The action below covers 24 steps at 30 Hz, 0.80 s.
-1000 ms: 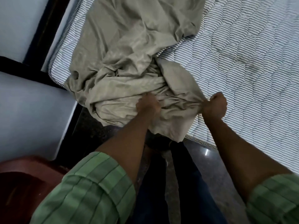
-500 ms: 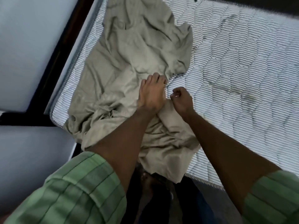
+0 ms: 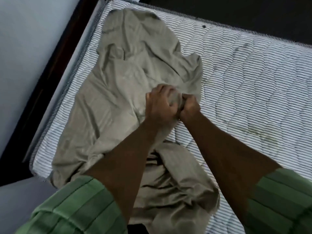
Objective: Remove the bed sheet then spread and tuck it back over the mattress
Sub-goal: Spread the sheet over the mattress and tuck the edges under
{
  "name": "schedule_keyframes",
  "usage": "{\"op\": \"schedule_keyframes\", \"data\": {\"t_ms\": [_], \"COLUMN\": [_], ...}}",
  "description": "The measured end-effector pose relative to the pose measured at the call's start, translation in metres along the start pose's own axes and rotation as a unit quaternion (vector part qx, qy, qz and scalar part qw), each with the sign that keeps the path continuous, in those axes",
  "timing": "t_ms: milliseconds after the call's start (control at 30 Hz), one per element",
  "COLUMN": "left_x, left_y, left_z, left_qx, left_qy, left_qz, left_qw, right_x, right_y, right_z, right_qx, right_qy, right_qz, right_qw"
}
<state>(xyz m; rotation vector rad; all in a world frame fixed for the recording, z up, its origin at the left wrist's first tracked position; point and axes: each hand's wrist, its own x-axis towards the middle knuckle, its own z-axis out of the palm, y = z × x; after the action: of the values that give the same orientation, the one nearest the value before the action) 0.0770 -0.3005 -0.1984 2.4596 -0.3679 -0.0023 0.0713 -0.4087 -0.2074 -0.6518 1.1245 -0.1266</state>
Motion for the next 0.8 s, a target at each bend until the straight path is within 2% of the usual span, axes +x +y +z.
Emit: {"op": "schedule_keyframes", "data": {"t_ms": [67,133,200,267,300,367,400,433,467,533,567,600,667,733,800], "left_x": [0.032,0.066,0.092,0.108,0.111,0.117,0.119,0.121,0.124,0.128,0.129,0.132,0.140,0.145,0.147], "left_y": [-0.012,-0.031,-0.052,-0.077,-0.091,-0.115,-0.119,-0.126,-0.131,-0.138,-0.141,-0.144,-0.148,-0.149,-0.151], "left_z": [-0.006,-0.012,-0.025,-0.037,-0.043,-0.056,-0.059,-0.059,-0.055,-0.052,-0.051,-0.053,-0.056,-0.060,-0.062], "left_qx": [-0.104,-0.185,-0.218,-0.158,-0.113,-0.088,-0.116,-0.166,-0.239,-0.377,-0.407,-0.409,-0.312,-0.234,-0.186], "left_qy": [0.021,0.031,0.050,0.072,0.090,0.147,0.168,0.171,0.156,0.109,0.098,0.088,0.086,0.093,0.045], "left_qz": [-0.120,-0.226,-0.292,-0.328,-0.347,-0.397,-0.424,-0.441,-0.447,-0.460,-0.461,-0.459,-0.443,-0.405,-0.360], "left_qw": [0.987,0.956,0.930,0.928,0.926,0.902,0.882,0.865,0.848,0.797,0.782,0.784,0.836,0.879,0.913], "right_x": [0.012,0.007,0.000,0.004,0.009,0.031,0.040,0.045,0.049,0.048,0.045,0.045,0.044,0.050,0.056], "right_y": [0.001,0.017,0.028,0.023,0.019,0.013,0.014,0.017,0.023,0.031,0.032,0.033,0.035,0.042,0.047], "right_z": [0.028,0.060,0.081,0.086,0.083,0.076,0.075,0.081,0.087,0.108,0.116,0.122,0.129,0.131,0.127], "right_qx": [-0.074,-0.227,-0.344,-0.370,-0.373,-0.361,-0.348,-0.341,-0.331,-0.275,-0.240,-0.218,-0.195,-0.205,-0.218], "right_qy": [0.018,-0.093,-0.215,-0.275,-0.252,-0.100,-0.027,0.011,-0.009,-0.127,-0.165,-0.189,-0.212,-0.205,-0.197], "right_qz": [-0.154,-0.231,-0.209,-0.171,-0.191,-0.267,-0.261,-0.233,-0.187,-0.073,-0.020,0.026,0.106,0.116,0.107], "right_qw": [0.985,0.942,0.890,0.871,0.873,0.888,0.900,0.910,0.925,0.950,0.956,0.957,0.952,0.950,0.950]}}
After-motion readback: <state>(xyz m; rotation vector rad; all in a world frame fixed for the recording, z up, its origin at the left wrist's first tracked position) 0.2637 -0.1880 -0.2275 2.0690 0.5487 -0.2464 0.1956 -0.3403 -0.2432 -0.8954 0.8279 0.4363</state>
